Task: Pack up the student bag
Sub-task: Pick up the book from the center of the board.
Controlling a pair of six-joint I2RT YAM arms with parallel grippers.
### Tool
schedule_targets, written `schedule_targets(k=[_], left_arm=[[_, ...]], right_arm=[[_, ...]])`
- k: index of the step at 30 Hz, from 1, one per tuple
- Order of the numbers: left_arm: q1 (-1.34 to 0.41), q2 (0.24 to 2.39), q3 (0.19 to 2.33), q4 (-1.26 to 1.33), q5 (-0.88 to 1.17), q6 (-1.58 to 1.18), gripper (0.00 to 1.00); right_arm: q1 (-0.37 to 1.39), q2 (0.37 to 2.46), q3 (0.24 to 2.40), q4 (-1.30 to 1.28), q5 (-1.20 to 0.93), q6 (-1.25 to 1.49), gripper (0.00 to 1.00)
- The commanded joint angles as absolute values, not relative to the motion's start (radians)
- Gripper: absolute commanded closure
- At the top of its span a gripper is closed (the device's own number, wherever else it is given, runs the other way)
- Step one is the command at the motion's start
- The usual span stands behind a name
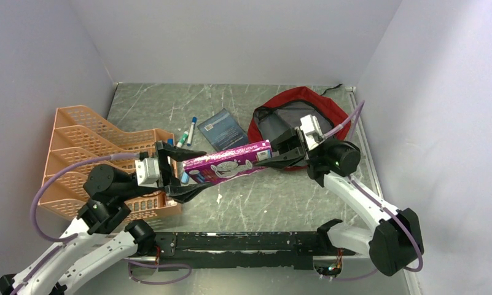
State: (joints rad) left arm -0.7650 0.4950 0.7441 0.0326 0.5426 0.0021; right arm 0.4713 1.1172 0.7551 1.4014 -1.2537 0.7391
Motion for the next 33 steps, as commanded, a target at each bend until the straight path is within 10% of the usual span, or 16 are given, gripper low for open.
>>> schedule_targets(k=[1, 12, 30, 33], left_arm=[[-0.767, 0.531, 0.707, 0.228, 0.612, -0.091, 0.21], [-0.769, 0.604, 0.63, 0.448, 0.656, -0.2, 0.34], [-0.768, 0.682, 0.642, 0.508, 0.732, -0.302, 0.95], [-0.769, 0.704, 0.662, 0.473, 0.692, -0.327, 0.95]], right_arm=[[0.453, 1.14, 0.766, 1.726, -1.196, 0.922, 1.0], [0.449, 1.149, 0.765, 1.769, -1.137, 0.945, 1.0], [0.445, 1.111, 0.744, 1.56, -1.136, 0.789, 1.0], [0.439, 1.079, 0.748, 1.356, -1.13, 0.65, 0.83]])
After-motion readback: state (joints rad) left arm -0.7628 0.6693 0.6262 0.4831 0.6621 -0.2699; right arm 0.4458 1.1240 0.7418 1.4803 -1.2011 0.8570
